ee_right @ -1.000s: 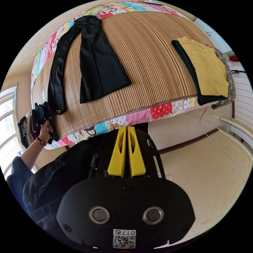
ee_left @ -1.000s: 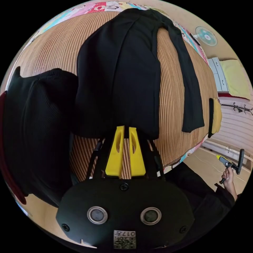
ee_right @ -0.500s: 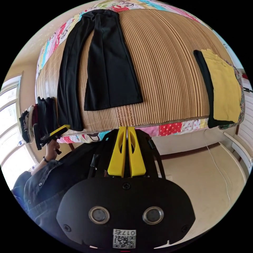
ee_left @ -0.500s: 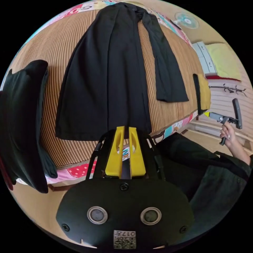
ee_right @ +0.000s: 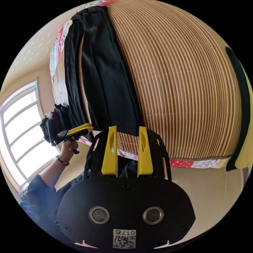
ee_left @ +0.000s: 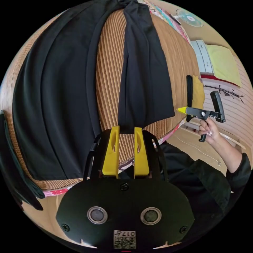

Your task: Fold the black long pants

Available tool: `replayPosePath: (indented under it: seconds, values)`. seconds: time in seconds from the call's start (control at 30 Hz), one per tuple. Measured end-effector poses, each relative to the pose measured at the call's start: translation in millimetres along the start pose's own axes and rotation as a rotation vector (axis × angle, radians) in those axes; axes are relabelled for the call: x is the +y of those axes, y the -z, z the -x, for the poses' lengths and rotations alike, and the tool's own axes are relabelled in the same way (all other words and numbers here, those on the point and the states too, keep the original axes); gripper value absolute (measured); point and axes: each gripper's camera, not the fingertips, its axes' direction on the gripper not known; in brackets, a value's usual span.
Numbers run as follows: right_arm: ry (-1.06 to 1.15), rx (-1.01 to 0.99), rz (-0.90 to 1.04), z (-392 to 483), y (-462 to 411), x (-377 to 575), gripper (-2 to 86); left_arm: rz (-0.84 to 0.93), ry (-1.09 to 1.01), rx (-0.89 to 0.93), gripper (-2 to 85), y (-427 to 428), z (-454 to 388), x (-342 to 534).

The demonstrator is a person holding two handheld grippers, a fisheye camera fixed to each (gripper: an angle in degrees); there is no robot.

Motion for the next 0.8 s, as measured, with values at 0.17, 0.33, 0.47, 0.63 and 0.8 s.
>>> replayPosePath:
  seconds: [0.17, 0.33, 0.47, 0.63, 0.8]
  values:
    - [0.025, -0.062, 0.108, -20, 1, -5, 4.2, 0.043, 0.177, 0.146, 6.2, -13, 12, -1]
    - [0.035, -0.108, 0.180, -50, 27, 0, 1.0, 0.156, 0.180, 0.238, 5.3, -6, 2, 3]
    - [0.291, -0.178, 0.162, -58, 90, 30, 0.3, 0.189, -0.045, 0.569, 5.2, 10, -24, 12]
    - [0.540, -0.321, -0.001, -72, 174, 107, 0.2, 0.072, -0.025, 0.773, 5.2, 37, -22, 42]
    - [0.130, 0.148, 0.105, -142, 121, 137, 0.5, 0.115, 0.341, 0.456, 5.1, 24, 13, 65]
